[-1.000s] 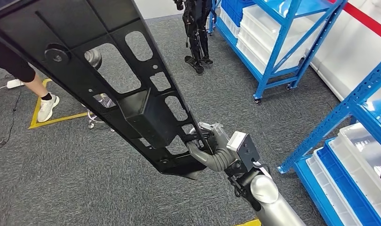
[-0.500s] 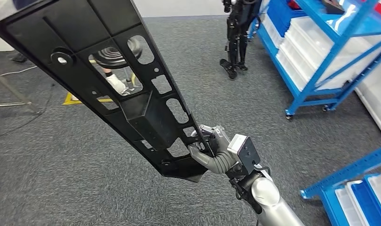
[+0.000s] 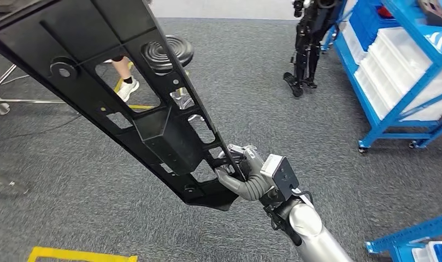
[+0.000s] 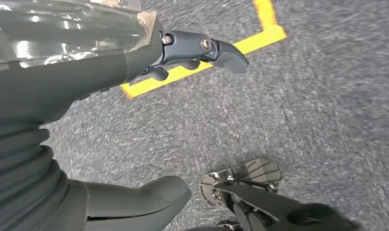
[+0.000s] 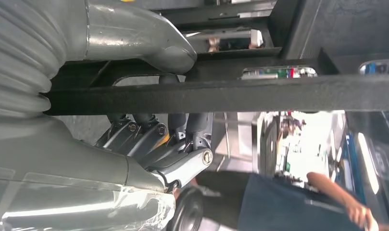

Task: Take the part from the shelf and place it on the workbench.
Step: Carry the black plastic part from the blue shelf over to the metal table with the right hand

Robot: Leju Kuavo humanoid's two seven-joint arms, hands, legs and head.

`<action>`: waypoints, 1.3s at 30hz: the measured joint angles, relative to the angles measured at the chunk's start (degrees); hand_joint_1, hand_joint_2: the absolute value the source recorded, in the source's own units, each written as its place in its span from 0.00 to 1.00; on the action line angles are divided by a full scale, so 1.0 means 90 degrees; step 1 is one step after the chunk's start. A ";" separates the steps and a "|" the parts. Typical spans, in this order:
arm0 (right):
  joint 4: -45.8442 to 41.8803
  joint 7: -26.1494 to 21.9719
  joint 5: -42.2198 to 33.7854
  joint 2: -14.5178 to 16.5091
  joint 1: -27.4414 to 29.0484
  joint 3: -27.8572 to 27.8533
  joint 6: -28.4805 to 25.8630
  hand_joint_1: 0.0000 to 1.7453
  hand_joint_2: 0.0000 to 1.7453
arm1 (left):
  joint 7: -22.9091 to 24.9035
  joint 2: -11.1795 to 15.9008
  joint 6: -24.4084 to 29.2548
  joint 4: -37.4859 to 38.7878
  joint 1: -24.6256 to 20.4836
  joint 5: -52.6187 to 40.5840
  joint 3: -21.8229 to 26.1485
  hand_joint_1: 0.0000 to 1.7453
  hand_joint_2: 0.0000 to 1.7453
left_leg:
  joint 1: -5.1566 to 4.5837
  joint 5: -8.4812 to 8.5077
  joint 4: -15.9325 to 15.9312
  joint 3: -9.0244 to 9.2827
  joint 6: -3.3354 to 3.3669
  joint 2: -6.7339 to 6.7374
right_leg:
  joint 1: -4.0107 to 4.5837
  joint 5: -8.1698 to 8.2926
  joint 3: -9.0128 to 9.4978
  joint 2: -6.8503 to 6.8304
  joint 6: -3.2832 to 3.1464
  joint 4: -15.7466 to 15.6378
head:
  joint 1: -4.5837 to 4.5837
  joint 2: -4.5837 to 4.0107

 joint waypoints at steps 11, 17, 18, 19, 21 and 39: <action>0.0014 -0.0021 0.0051 0.0034 -0.0013 -0.0001 0.0098 1.00 1.00 | 0.0077 0.0016 0.0037 -0.0003 -0.0049 0.0024 0.0004 0.00 1.00 | -0.0068 0.0390 -0.1254 0.0712 0.0343 -0.0182 | 0.0025 -0.0622 -0.0560 0.0414 0.0160 0.1292 | 0.0103 0.0000; 0.0080 -0.0006 0.0058 0.0059 -0.0056 0.0063 0.0212 1.00 1.00 | 0.0028 -0.0018 0.0092 -0.0005 0.0005 0.0106 0.0005 0.00 1.00 | -0.0063 0.0386 -0.1231 0.0729 0.0313 -0.0792 | -0.0018 -0.0054 -0.0300 0.0811 0.0343 0.0450 | 0.0112 0.0000; 0.0084 -0.0004 0.0058 0.0067 -0.0071 0.0076 0.0221 1.00 1.00 | 0.0028 -0.0024 0.0094 -0.0004 0.0005 0.0117 0.0005 0.00 1.00 | -0.0065 0.0387 -0.1225 0.0714 0.0281 -0.0874 | -0.0022 0.0056 -0.0155 0.0909 0.0328 0.0148 | 0.0109 0.0000; 0.0088 -0.0002 0.0058 0.0079 -0.0081 0.0089 0.0230 1.00 1.00 | 0.0029 -0.0029 0.0096 -0.0003 0.0012 0.0123 0.0006 0.00 1.00 | -0.0063 0.0394 -0.1226 0.0694 0.0242 -0.0946 | -0.0017 0.0101 -0.0083 0.0964 0.0295 0.0003 | 0.0106 0.0000; 0.0094 0.0002 0.0060 0.0113 -0.0099 0.0110 0.0238 1.00 1.00 | 0.0029 -0.0025 0.0101 0.0002 0.0045 0.0129 0.0007 0.00 1.00 | -0.0044 0.0417 -0.1246 0.0659 0.0158 -0.1073 | -0.0020 0.0123 -0.0058 0.0844 0.0216 -0.0042 | 0.0105 0.0000; 0.0158 0.0032 0.0064 0.0256 -0.0224 0.0190 0.0283 1.00 1.00 | -0.0009 -0.0027 0.0115 0.0014 0.0089 0.0145 0.0007 0.00 1.00 | -0.0027 0.0454 -0.1311 0.0692 0.0249 -0.0013 | 0.0018 -0.0200 0.0031 -0.0024 0.0267 0.0162 | 0.0078 -0.0002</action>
